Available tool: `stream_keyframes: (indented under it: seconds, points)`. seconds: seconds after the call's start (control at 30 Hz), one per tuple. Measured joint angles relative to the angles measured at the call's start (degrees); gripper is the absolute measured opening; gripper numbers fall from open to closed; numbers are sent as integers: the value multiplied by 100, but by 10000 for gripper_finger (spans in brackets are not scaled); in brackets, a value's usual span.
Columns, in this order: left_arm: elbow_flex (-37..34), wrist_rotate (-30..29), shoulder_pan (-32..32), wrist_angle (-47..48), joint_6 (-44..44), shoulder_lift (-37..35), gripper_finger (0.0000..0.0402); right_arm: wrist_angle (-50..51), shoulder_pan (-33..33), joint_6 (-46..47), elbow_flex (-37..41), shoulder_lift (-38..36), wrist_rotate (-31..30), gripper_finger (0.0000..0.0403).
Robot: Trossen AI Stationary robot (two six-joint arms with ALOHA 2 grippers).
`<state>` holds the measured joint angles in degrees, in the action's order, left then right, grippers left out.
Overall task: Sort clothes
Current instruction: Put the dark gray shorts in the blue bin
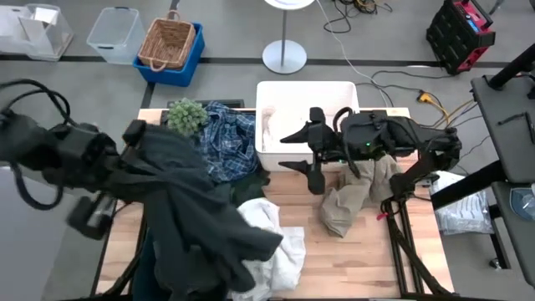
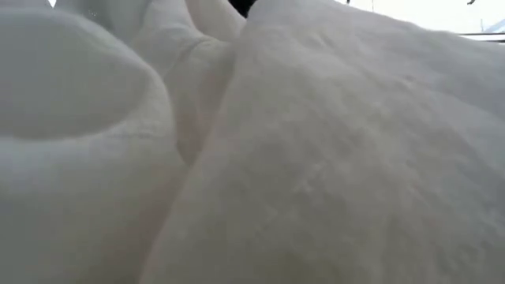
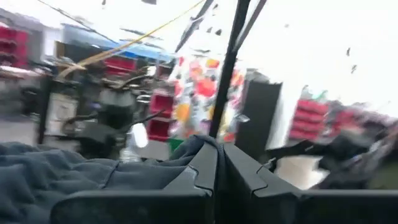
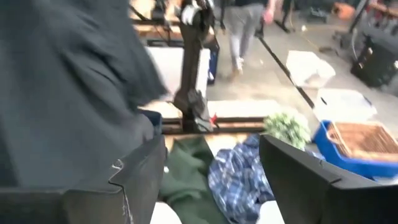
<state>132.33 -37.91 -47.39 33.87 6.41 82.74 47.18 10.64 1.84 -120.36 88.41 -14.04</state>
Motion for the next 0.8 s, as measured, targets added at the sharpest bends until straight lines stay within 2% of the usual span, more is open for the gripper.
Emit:
stream_keyframes:
  seconds: [0.07, 0.13, 0.23, 0.33, 0.43, 0.57, 0.6, 0.7, 0.8]
  points:
    - [35, -12, -134, 155, 440, -119, 0, 140, -70, 56, 5, 12, -10, 251]
    - [161, -204, -321, 717, 1069, -234, 0, 222, -121, 112, 54, 55, -9, 248]
    - [258, -914, -678, 2013, 2587, -397, 0, 240, -162, 116, 123, 103, -2, 245]
    - [214, -837, -917, 3201, 4239, -568, 0, 217, -206, 116, 174, 135, 12, 246]
    - [214, -469, -1057, 4317, 5564, -645, 0, 240, -243, 121, 228, 152, 8, 251]
    - [200, 553, -1074, 5694, 7683, -629, 0, 225, -282, 126, 288, 172, 11, 258]
    - [106, 789, -1067, 5633, 7980, -639, 0, 226, -284, 147, 300, 172, 13, 258]
    - [-210, 1276, -1054, 5355, 8079, -655, 0, 222, -320, 210, 311, 172, 19, 256]
    - [-571, 1954, -1053, 5618, 8567, -553, 0, 214, -320, 267, 319, 174, 52, 252]
